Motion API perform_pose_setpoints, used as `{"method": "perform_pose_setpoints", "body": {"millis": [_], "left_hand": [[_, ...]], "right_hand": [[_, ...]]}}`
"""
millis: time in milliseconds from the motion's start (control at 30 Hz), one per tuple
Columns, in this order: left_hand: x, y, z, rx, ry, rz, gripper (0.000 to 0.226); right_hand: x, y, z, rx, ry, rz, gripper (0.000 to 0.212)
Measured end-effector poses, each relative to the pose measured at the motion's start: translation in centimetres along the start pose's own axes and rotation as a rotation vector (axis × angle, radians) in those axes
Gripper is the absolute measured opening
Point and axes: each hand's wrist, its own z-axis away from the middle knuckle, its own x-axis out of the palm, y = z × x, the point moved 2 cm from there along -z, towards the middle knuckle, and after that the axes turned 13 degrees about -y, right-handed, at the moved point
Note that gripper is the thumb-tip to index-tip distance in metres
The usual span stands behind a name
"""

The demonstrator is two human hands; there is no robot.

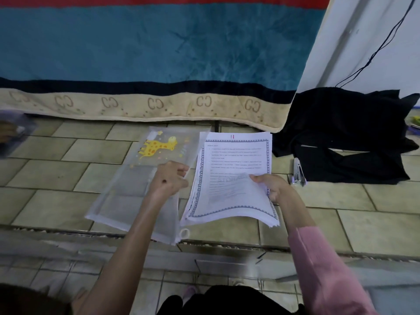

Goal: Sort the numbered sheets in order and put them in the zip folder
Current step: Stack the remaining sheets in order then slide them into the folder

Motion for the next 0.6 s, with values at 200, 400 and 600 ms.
{"method": "perform_pose_setpoints", "body": {"millis": [200,400,600], "left_hand": [[-1.2,1.6,0.5,-0.010,-0.152,0.014,0.056],[-2.5,2.3,0.6,-0.047,-0.262,-0.018,0.059],[-3.3,2.1,0.4,-0.076,-0.296,-0.044,0.060]], "right_hand": [[0.3,0.6,-0.4,-0.020,0.040,-0.083,0.036],[0.5,1.1,-0.5,-0.101,0.121,-0.142,0.036],[1.6,1.0,-0.1,-0.155,0.157,-0.096,0.035]]}}
